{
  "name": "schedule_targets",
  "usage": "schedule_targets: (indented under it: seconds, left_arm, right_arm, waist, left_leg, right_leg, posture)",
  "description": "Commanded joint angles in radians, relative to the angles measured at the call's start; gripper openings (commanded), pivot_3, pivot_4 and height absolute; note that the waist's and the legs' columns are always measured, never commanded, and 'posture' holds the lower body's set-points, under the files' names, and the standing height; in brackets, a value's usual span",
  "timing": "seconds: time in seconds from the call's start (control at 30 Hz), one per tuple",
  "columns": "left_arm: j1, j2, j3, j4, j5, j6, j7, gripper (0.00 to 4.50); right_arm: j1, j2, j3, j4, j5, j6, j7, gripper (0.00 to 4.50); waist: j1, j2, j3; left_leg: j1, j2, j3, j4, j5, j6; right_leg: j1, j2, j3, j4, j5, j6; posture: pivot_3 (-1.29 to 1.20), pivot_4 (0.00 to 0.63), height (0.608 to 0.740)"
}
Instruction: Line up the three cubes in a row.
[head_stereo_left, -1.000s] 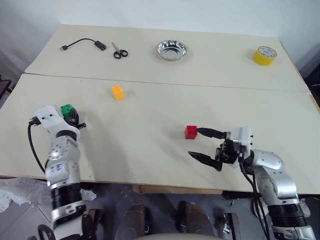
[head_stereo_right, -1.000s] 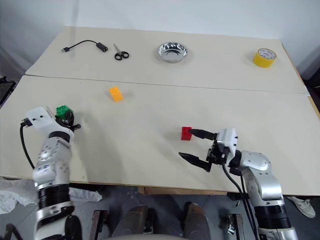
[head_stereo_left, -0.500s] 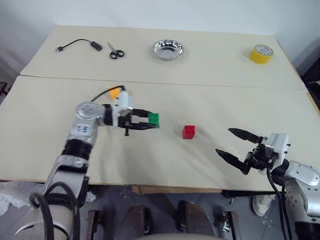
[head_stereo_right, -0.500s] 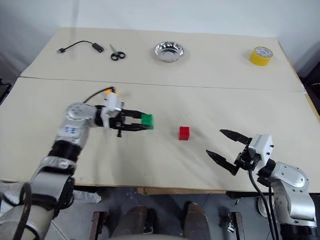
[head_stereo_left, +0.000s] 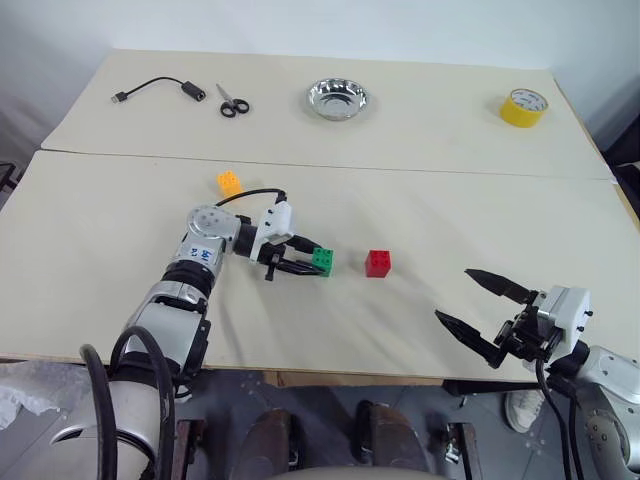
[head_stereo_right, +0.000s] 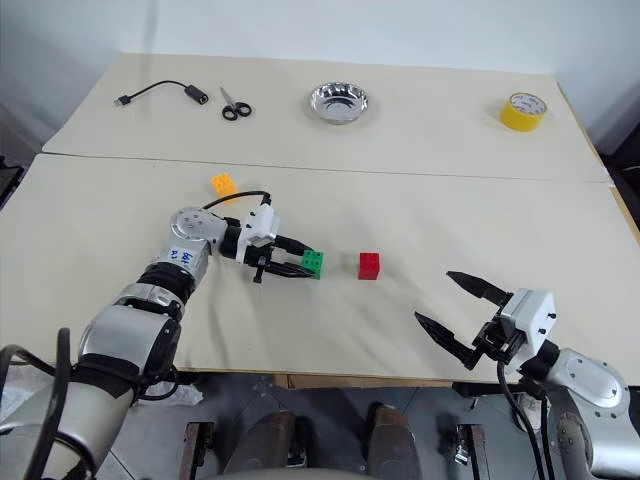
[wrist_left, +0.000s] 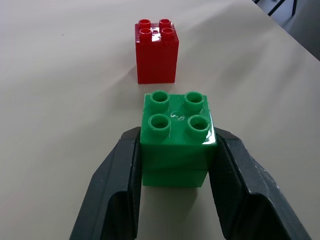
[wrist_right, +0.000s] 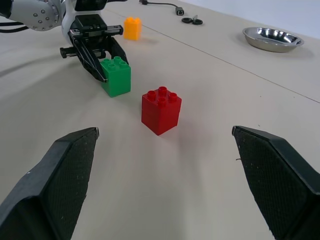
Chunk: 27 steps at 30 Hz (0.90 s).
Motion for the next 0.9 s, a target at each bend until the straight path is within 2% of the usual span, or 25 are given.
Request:
schedule_targets:
  seconds: [0.03, 0.2, 0.23, 0.47, 0.5, 0.57, 0.63, 0.77, 0.9]
  left_arm:
    - [0.005, 0.027, 0.037, 0.006, -0.001, -0.014, -0.008, 1.48]
    - [-0.002, 0.005, 0.056, 0.019, 0.009, 0.005, 0.006, 1.48]
    - [-0.005, 0.000, 0.062, 0.021, 0.009, 0.012, 0.008, 2.21]
    - [0.011, 0.033, 0.126, -0.024, -0.030, 0.005, 0.006, 4.29]
    - [0.015, 0.038, 0.135, -0.033, -0.034, 0.007, 0.002, 4.48]
    - [0.057, 0.073, 0.180, -0.108, -0.081, 0.037, -0.004, 4.48]
    - [0.171, 0.131, 0.250, -0.291, -0.156, 0.117, 0.033, 4.48]
    - [0.448, 0.189, 0.408, -0.674, -0.271, 0.281, 0.260, 4.48]
    - [0.708, 0.184, 0.557, -0.971, -0.350, 0.439, 0.497, 4.48]
  right_arm:
    - [-0.003, 0.003, -0.016, -0.028, 0.009, -0.024, -0.011, 4.50]
    - [-0.019, -0.009, -0.002, -0.012, 0.015, -0.025, 0.011, 4.50]
    - [-0.024, -0.010, 0.004, -0.008, 0.014, -0.025, 0.018, 4.50]
    - [-0.082, -0.018, 0.057, 0.010, 0.016, -0.011, 0.056, 4.50]
    - [-0.088, -0.018, 0.061, 0.013, 0.014, -0.010, 0.058, 4.50]
    - [-0.131, -0.010, 0.077, 0.026, -0.006, -0.019, 0.045, 4.50]
    - [-0.179, 0.001, 0.095, 0.016, 0.010, 0.015, 0.017, 4.50]
    - [-0.218, 0.015, 0.130, -0.023, 0.052, 0.055, 0.011, 4.50]
    - [-0.253, 0.028, 0.153, -0.045, 0.058, 0.054, -0.001, 4.50]
  waist:
    - [0.002, 0.000, 0.000]
    - [0.016, 0.000, 0.000]
    - [0.017, 0.000, 0.000]
    - [0.010, 0.000, 0.000]
    - [0.009, 0.000, 0.000]
    - [0.007, 0.000, 0.000]
    - [-0.010, 0.000, 0.000]
    - [-0.028, 0.000, 0.000]
    - [-0.009, 0.000, 0.000]
  left_leg:
    - [0.000, 0.000, 0.000, 0.000, 0.000, 0.000]
    - [0.000, -0.001, 0.000, 0.001, 0.000, 0.001]
    - [-0.001, -0.001, 0.000, 0.001, 0.000, 0.001]
    - [-0.001, -0.001, -0.001, 0.001, 0.000, 0.001]
    - [-0.001, -0.001, -0.001, 0.001, 0.000, 0.001]
    - [-0.001, 0.000, -0.001, 0.001, 0.000, 0.001]
    - [-0.001, 0.001, -0.001, 0.001, 0.000, 0.001]
    - [0.001, 0.003, -0.003, 0.000, 0.000, 0.001]
    - [0.001, 0.000, -0.007, 0.003, -0.001, 0.001]
  right_leg:
    - [0.000, 0.000, 0.000, 0.000, 0.000, 0.000]
    - [0.000, -0.001, 0.000, 0.000, 0.000, 0.000]
    - [0.000, -0.001, 0.000, 0.000, 0.000, 0.001]
    - [0.000, -0.001, -0.001, 0.000, 0.000, 0.001]
    - [0.000, 0.000, -0.001, 0.000, 0.000, 0.001]
    - [0.000, 0.000, -0.001, 0.000, 0.000, 0.001]
    - [0.000, -0.001, -0.001, 0.001, 0.000, 0.001]
    - [0.000, -0.001, -0.003, 0.003, 0.000, 0.000]
    - [0.001, -0.005, -0.005, 0.008, 0.000, 0.000]
  posture:
    - [0.00, 0.150, 0.740]
    - [0.00, 0.150, 0.740]
    - [0.00, 0.150, 0.740]
    - [0.00, 0.150, 0.740]
    - [0.00, 0.150, 0.740]
    - [0.00, 0.150, 0.740]
    - [0.00, 0.150, 0.740]
    - [0.00, 0.150, 0.740]
    - [0.00, 0.150, 0.740]
